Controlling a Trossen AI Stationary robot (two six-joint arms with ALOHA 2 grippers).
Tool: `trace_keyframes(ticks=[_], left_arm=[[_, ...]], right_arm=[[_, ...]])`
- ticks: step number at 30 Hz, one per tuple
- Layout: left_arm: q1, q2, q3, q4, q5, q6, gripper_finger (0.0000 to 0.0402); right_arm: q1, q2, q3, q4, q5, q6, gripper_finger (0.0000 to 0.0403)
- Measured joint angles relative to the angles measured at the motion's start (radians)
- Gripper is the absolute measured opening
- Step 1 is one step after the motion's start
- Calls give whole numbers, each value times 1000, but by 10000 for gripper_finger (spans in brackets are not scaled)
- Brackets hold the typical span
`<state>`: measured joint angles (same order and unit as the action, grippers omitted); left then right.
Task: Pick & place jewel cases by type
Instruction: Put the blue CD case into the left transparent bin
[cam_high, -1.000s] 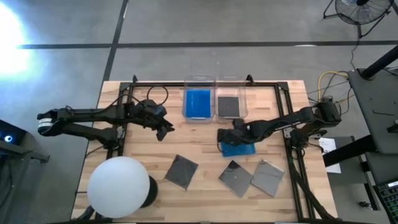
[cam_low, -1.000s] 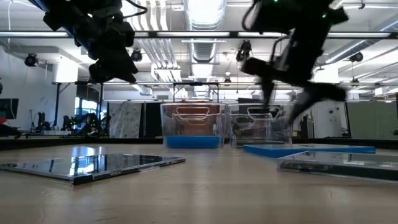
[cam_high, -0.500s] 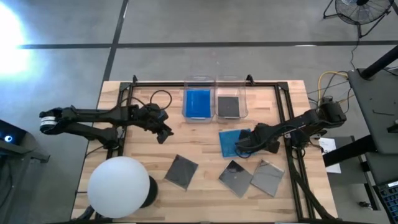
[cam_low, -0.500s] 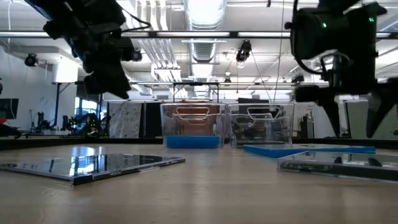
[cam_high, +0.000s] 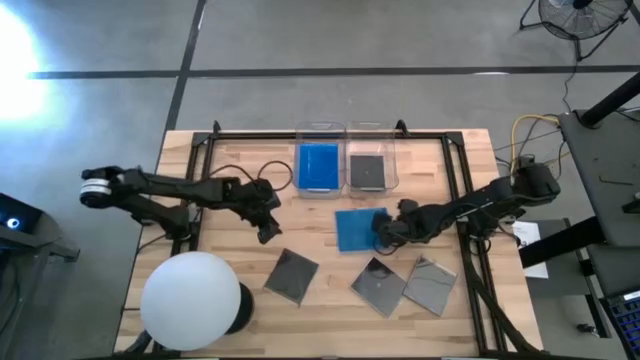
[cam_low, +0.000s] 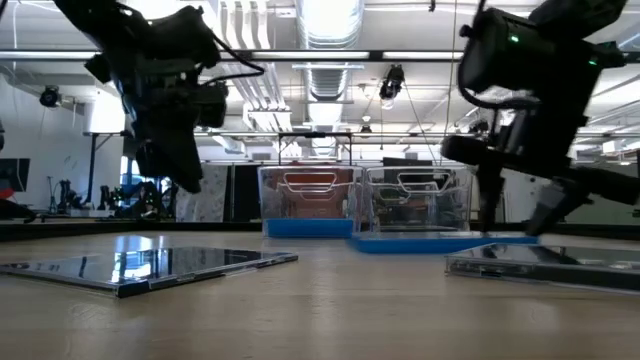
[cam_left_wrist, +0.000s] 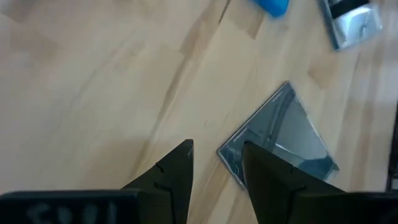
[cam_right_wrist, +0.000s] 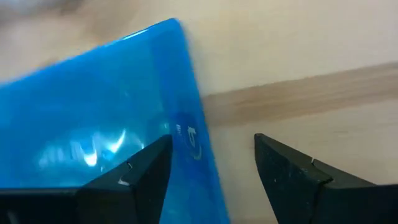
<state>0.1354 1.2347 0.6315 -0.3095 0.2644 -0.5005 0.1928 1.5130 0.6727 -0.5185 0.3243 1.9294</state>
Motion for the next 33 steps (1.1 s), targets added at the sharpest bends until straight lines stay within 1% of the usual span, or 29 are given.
trace_keyframes(ticks=[2, 5, 6, 8, 11, 13, 15, 18, 20, 22, 24, 29, 31, 33], left_arm=[[-2, 49, 0, 96, 2, -58, 117], [-2, 116, 2, 224, -10, -152, 117], [-2, 137, 6, 246, -20, -175, 117], [-2, 176, 11, 246, -41, -189, 117], [-7, 220, 13, 245, -45, -189, 117], [-13, 239, 13, 258, -41, -190, 117], [-19, 249, 13, 303, -39, -213, 117], [-27, 252, 29, 371, -43, -253, 117], [-32, 251, 45, 394, -67, -259, 117], [-35, 257, 63, 409, -109, -259, 117], [-35, 267, 75, 409, -125, -263, 117], [-44, 340, 104, 427, -128, -273, 117], [-48, 383, 121, 451, -127, -285, 117], [-50, 425, 140, 474, -110, -297, 117]], right_arm=[[0, 6, 30, 78, -39, -77, 219], [3, 11, 42, 222, -47, -166, 219], [2, 24, 41, 256, -44, -173, 219], [0, 52, 41, 286, -29, -131, 219], [3, 76, 44, 276, -28, -61, 219], [12, 77, 48, 268, -12, -53, 219], [28, 74, 63, 255, 26, -90, 219], [32, 57, 90, 237, 30, -185, 219], [39, 47, 106, 244, 34, -235, 219], [48, 42, 110, 224, 40, -243, 219], [60, 42, 110, 192, 56, -205, 219], [101, 44, 106, -18, 68, 18, 219], [117, 44, 101, -29, 66, 50, 219], [120, 44, 91, 4, 56, 57, 219]])
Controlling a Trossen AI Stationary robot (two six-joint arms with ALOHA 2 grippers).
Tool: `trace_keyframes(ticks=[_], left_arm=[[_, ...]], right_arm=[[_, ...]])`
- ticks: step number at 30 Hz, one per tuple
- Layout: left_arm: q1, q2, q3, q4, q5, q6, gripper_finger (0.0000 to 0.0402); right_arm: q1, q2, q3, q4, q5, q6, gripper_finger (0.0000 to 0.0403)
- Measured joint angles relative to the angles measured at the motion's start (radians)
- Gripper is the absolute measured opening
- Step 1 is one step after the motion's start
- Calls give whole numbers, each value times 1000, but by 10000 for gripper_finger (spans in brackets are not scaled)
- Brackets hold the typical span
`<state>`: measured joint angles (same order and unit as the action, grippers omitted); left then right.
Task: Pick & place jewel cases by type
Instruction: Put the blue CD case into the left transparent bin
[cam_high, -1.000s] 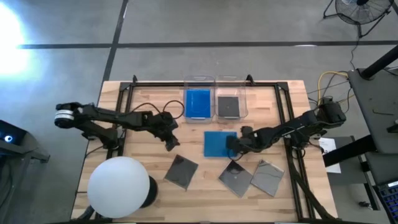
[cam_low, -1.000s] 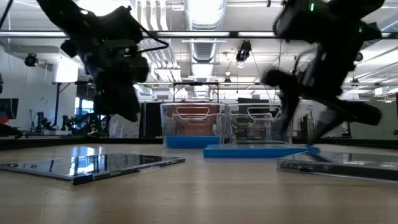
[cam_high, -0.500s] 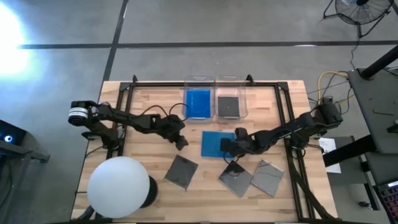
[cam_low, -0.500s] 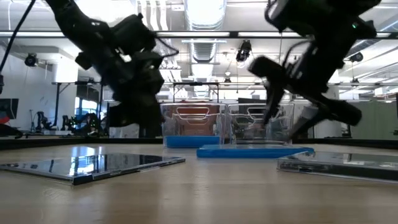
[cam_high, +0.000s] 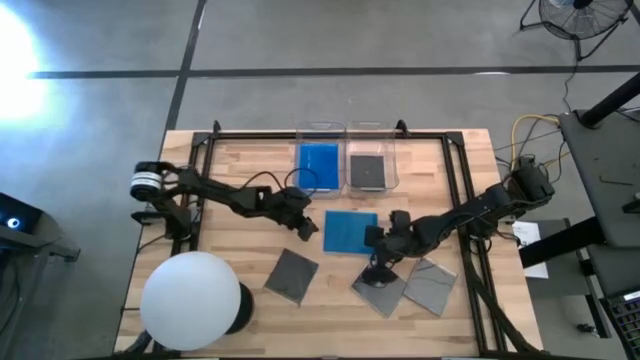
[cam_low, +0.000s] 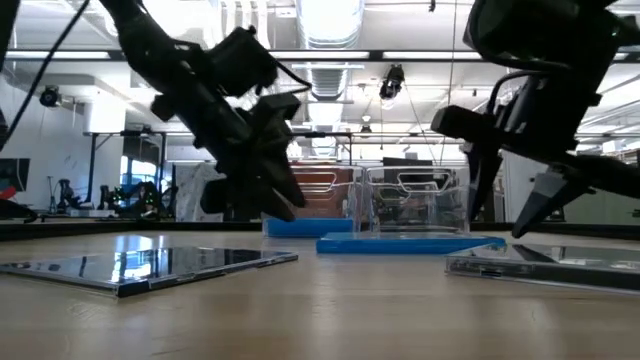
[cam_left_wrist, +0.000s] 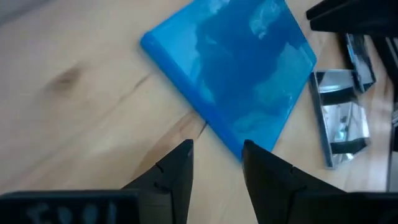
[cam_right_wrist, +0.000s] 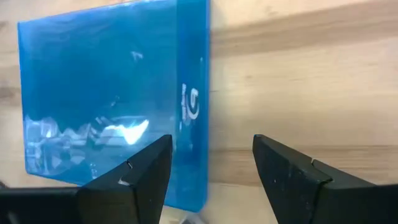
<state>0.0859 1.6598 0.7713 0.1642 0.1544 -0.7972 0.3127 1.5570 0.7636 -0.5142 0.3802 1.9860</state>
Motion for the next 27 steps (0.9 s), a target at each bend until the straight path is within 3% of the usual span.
trace_keyframes(ticks=[5, 11, 18, 27], left_arm=[[-7, 94, 73, 47, 78, -8, 117], [-16, 169, 130, 27, 133, -2, 117], [-41, 177, 120, -20, 170, 74, 117], [-71, 163, 91, -147, 169, 178, 117]], right_arm=[[-17, 48, -48, 185, -27, -22, 219], [-29, 94, -52, 220, -44, -13, 219], [-34, 98, -62, 350, -29, -172, 219], [-7, -40, -51, 417, 30, -356, 219]])
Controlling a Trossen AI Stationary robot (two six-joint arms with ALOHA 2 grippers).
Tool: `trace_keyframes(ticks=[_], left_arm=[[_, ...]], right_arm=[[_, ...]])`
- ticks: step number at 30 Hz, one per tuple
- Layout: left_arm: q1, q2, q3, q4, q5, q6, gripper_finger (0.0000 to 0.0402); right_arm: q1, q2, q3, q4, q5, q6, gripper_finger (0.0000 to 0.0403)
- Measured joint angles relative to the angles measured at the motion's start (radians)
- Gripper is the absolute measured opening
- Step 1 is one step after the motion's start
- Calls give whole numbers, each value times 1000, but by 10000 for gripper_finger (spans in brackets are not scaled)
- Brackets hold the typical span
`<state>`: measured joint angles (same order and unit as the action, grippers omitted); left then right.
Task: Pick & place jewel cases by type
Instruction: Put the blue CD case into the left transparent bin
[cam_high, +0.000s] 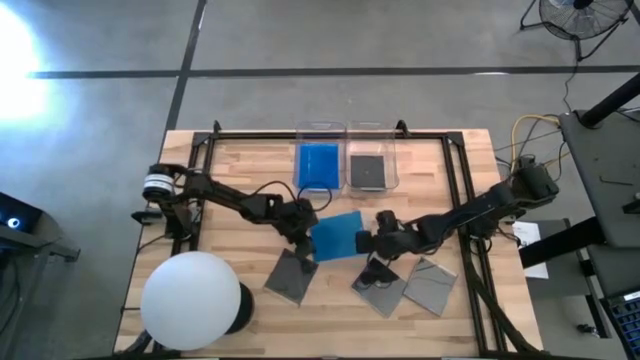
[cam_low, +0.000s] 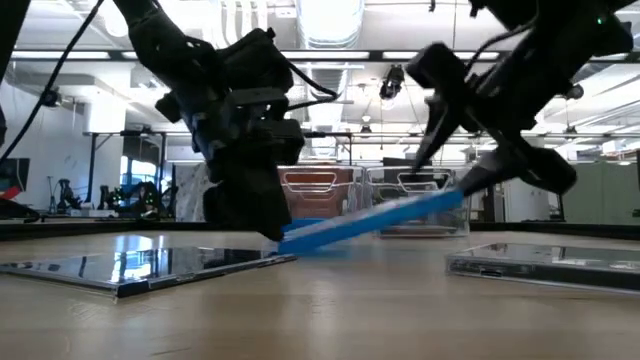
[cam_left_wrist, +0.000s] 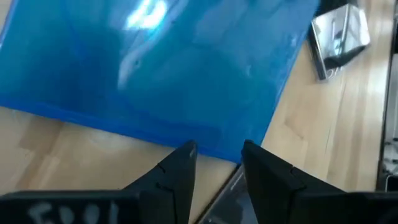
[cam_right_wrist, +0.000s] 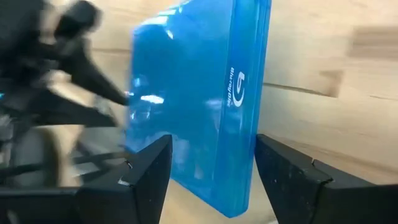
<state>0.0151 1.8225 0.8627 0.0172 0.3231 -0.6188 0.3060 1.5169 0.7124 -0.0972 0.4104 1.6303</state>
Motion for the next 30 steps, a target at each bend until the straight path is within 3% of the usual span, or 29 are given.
trace_keyframes(ticks=[5, 9, 19, 22, 30], left_arm=[[-6, 1, 3, 14, -12, 13, 117], [-6, 2, 2, 39, -22, -1, 117], [-7, -15, 2, 31, -33, -8, 117], [-16, -61, -1, -11, -64, -1, 117], [-53, -325, -3, -262, -227, 38, 117]], right_arm=[[1, -29, 3, 146, 1, -69, 219], [1, 24, 3, 302, 5, -120, 219], [5, 119, 10, 308, -26, 40, 208], [9, 104, 10, 282, -27, 37, 172], [10, 28, 17, 203, -18, -41, 23]])
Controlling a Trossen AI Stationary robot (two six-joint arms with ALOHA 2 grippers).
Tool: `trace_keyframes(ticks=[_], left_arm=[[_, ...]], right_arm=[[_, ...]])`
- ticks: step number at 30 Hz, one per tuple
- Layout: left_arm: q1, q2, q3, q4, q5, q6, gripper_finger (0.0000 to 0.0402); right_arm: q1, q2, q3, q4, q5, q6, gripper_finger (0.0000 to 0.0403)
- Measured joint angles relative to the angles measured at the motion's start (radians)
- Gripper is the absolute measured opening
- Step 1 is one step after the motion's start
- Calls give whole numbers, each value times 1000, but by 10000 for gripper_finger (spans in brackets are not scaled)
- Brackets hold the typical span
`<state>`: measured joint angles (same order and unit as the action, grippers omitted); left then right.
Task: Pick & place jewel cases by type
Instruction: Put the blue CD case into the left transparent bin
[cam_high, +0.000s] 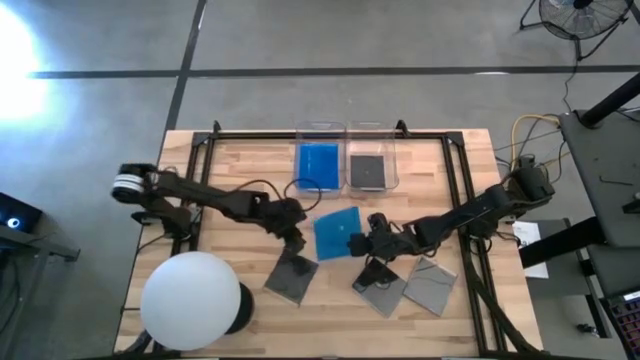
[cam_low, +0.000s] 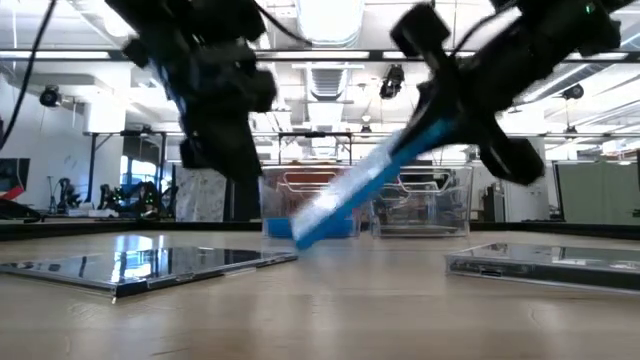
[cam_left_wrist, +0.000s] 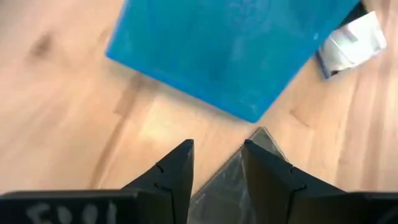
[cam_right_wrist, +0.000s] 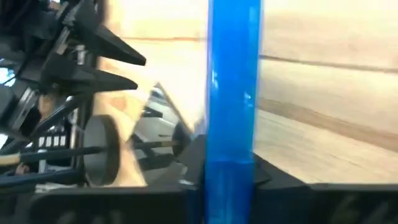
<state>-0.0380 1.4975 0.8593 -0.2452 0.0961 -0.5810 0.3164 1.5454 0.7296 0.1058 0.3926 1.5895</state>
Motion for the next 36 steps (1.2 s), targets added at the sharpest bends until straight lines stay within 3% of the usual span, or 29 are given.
trace_keyframes(ticks=[7, 14, 17, 20, 23, 29, 33, 36], left_arm=[[-5, -239, 1, -76, -142, -2, 117], [-3, -418, 3, -111, -212, 1, 117], [0, -465, 2, -131, -240, 18, 117], [1, -496, 2, -163, -266, 45, 117], [2, -510, 2, -181, -281, 72, 117], [6, -502, 2, -176, -291, 135, 117], [11, -495, 2, -176, -317, 122, 117], [19, -491, 2, -176, -385, 92, 117]], right_arm=[[-78, -96, 132, -32, 17, -422, 20], [-291, -104, 432, -434, 38, -924, 22], [-454, -56, 578, -587, -114, -1094, 22], [-603, 24, 715, -671, -329, -1229, 22], [-703, 125, 860, -829, -496, -1337, 22], [-793, 352, 1133, -1211, -614, -1557, 22], [-825, 477, 1311, -1290, -775, -1664, 22], [-848, 588, 1451, -1381, -825, -1738, 22]])
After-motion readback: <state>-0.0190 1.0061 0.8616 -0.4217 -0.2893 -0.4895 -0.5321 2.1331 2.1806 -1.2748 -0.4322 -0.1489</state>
